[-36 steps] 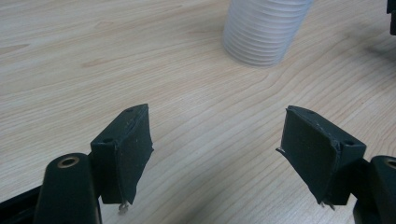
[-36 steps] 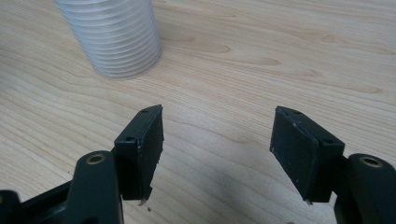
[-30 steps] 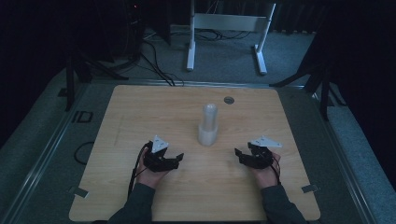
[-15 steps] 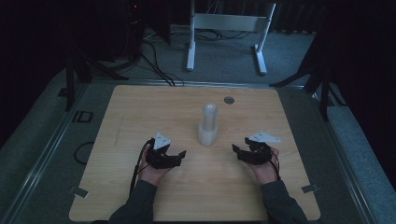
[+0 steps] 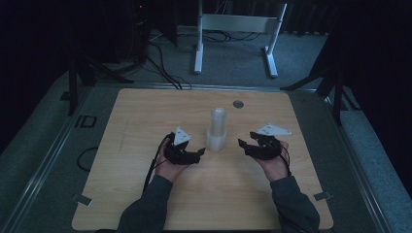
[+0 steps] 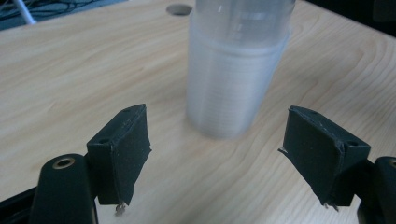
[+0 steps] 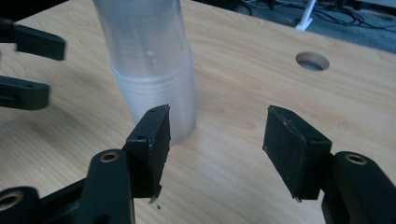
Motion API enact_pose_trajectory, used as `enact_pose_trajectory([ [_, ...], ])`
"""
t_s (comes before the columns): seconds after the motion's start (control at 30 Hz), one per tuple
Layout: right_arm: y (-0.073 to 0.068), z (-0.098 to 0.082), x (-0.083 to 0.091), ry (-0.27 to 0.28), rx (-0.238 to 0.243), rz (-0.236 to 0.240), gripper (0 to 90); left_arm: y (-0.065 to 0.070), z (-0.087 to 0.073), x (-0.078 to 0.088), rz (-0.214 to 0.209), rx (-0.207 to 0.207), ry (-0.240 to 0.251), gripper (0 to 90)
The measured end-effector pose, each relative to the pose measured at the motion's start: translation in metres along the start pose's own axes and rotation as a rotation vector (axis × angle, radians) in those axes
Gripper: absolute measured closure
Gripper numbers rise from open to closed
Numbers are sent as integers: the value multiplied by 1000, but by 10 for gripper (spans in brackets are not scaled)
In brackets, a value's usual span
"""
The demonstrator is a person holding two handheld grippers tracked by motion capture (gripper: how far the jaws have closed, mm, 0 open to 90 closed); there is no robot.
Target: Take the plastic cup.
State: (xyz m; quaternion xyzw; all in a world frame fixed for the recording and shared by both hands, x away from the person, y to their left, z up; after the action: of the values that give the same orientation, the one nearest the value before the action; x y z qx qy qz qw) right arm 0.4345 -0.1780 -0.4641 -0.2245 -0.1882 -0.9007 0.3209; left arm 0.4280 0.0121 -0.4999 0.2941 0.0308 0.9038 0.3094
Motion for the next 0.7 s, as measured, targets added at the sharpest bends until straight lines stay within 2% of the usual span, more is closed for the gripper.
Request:
enact_pose_trajectory([
  [0.13, -1, 10, -1, 8, 23, 7, 415, 6, 9, -9, -4, -24, 5, 217],
  [0.33, -1, 24, -2, 22, 47, 10, 405, 8, 16, -23, 4, -39, 0, 199],
  [0.4, -1, 33, -1, 39, 54, 18, 382, 8, 17, -29, 3, -35, -5, 169],
  [0.5, -1, 37, -1, 42, 61, 20, 354, 9, 17, -33, -2, -41, -5, 146],
  [0.7, -4, 48, -4, 54, 70, 38, 302, 15, 22, -46, -25, -39, 26, 146],
])
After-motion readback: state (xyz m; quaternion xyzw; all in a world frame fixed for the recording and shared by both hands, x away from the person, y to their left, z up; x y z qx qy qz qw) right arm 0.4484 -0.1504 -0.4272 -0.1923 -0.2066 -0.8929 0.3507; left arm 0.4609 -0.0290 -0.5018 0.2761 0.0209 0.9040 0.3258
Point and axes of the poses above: each handheld gripper's, and its own axes: x roughly backward along the jaws, z roughly out of its top, y roughly to its right, the point moved 10 cm from there along -x, roughly forward along the jaws, and after that the axes turned 13 degrees about x, right-handed, at the moved point
